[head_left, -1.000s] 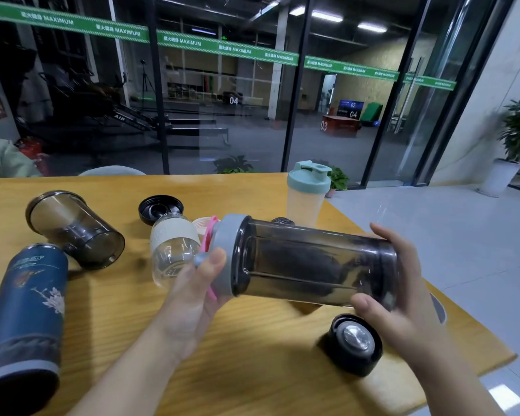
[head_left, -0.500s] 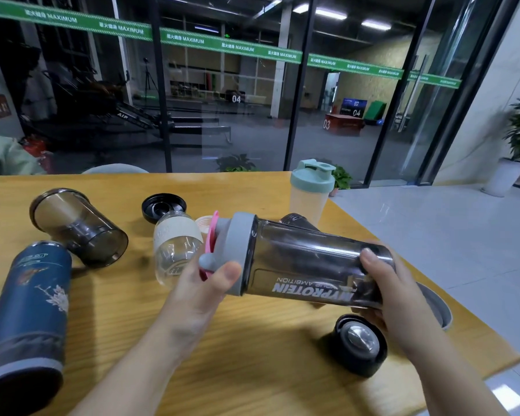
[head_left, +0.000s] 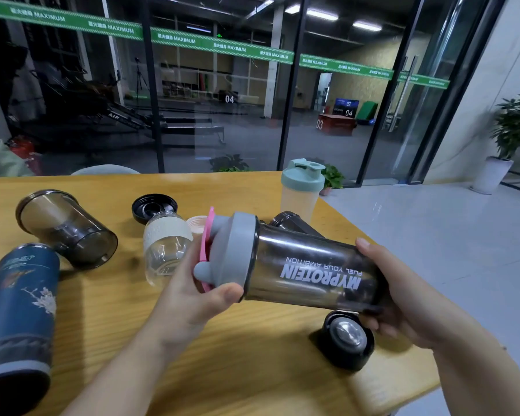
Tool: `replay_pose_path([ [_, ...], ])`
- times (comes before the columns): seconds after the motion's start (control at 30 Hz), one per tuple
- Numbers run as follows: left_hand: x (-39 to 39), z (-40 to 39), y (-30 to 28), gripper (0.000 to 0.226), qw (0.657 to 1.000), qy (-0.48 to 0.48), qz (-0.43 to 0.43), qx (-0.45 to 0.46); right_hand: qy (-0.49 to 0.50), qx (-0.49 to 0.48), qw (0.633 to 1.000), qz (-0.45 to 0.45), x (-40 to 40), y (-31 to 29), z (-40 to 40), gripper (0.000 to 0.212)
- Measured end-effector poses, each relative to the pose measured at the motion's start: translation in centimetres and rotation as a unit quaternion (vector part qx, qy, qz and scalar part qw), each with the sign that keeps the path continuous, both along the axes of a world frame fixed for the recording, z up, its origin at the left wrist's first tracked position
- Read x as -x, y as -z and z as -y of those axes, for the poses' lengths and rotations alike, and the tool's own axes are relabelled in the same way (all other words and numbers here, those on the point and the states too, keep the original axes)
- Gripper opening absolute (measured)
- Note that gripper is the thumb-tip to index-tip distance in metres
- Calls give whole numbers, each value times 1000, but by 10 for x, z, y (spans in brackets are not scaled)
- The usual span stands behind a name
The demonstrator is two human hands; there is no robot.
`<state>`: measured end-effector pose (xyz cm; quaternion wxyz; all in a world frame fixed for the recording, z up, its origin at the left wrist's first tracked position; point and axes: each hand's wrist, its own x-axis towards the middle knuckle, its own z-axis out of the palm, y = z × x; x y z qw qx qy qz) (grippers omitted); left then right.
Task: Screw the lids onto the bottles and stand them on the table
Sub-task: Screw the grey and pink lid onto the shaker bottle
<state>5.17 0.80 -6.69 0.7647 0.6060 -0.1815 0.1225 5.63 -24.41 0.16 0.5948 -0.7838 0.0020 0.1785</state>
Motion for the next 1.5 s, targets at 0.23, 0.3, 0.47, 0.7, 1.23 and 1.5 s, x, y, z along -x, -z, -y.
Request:
replay_pose_path([
  [0.23,0,-3,-9,115,998,-58,30,-2,50,49,973,222,-5,7,-8,63],
  [0.3,1,-2,-13,111,997,-72,39,9,34,138,902,407,-8,4,-9,56],
  [0.47,4,2,-17,63,993,-95,59,31,-94,360,694,617,-22,-8,-30,91],
  [0.7,5,-7,-21,49,989,-111,93,6,-139,441,627,627,-30,-17,-67,103],
  [1.23,-19,-41,6,39,906,-333,37,-258,-22,315,766,560,-100,-45,-97,100],
  [1.5,-33,-54,29,42,832,-362,83,-413,-27,279,825,491,-159,-33,-132,89],
])
